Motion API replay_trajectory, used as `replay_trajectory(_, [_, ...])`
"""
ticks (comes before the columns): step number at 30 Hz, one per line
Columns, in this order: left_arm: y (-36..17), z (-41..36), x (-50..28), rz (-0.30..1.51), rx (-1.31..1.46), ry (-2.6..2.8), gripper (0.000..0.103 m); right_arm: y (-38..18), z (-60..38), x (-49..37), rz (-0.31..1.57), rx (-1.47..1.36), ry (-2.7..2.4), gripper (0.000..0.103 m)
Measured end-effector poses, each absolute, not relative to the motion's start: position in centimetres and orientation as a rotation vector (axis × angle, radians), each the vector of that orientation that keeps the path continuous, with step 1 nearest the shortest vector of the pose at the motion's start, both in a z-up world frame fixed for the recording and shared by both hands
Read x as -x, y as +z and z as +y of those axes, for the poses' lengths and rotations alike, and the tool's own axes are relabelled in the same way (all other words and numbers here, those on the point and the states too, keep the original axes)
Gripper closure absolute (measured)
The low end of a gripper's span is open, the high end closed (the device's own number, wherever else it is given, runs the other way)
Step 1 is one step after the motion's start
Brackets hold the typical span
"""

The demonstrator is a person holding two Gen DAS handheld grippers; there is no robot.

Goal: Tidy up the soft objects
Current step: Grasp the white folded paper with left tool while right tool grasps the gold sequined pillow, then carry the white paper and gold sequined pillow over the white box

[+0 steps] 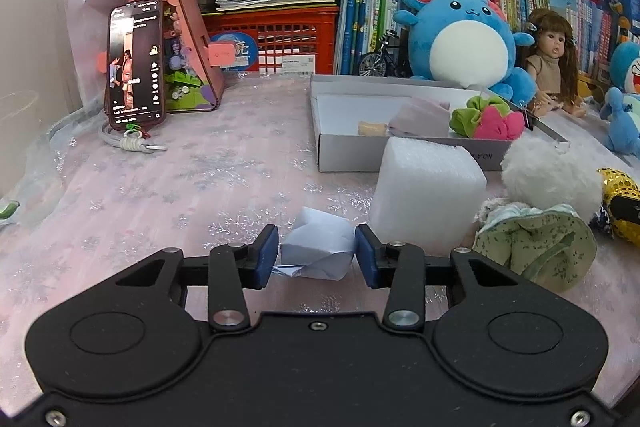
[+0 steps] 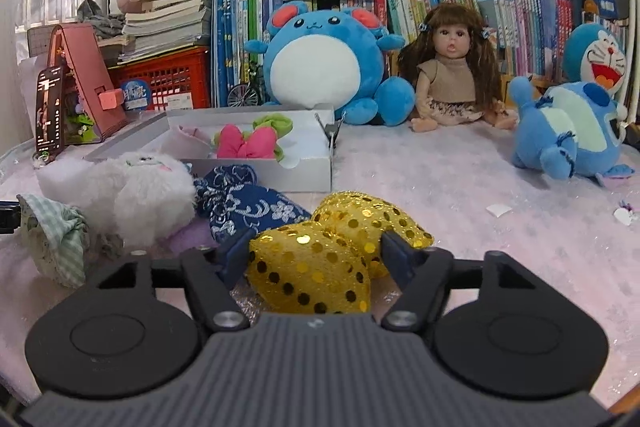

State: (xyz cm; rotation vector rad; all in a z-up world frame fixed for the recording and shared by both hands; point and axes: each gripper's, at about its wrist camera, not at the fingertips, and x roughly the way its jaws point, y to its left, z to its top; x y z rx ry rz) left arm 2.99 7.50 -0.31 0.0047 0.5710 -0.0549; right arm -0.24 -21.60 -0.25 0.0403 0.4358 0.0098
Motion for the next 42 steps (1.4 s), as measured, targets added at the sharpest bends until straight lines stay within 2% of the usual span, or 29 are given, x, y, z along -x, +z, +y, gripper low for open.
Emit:
replay_trajectory(1, [-0.2, 7.5, -3.0, 0.569, -0.003, -0.053, 0.063, -0.2, -21.5, 0.4, 0.431, -0.038, 0.006, 0.05])
replay_trajectory(19, [1.4, 7.7, -2.7, 0.524, 0.023, -0.052, 0.064, 2.0, -20.0, 1.1, 0.33, 0.063, 0.024, 0.051])
replay_trajectory(42, [6.0, 5.3, -5.8, 0.443, 0.021, -0.126, 0.064, 5.8, -17.7, -2.4, 0.248, 0.052, 0.155, 0.05])
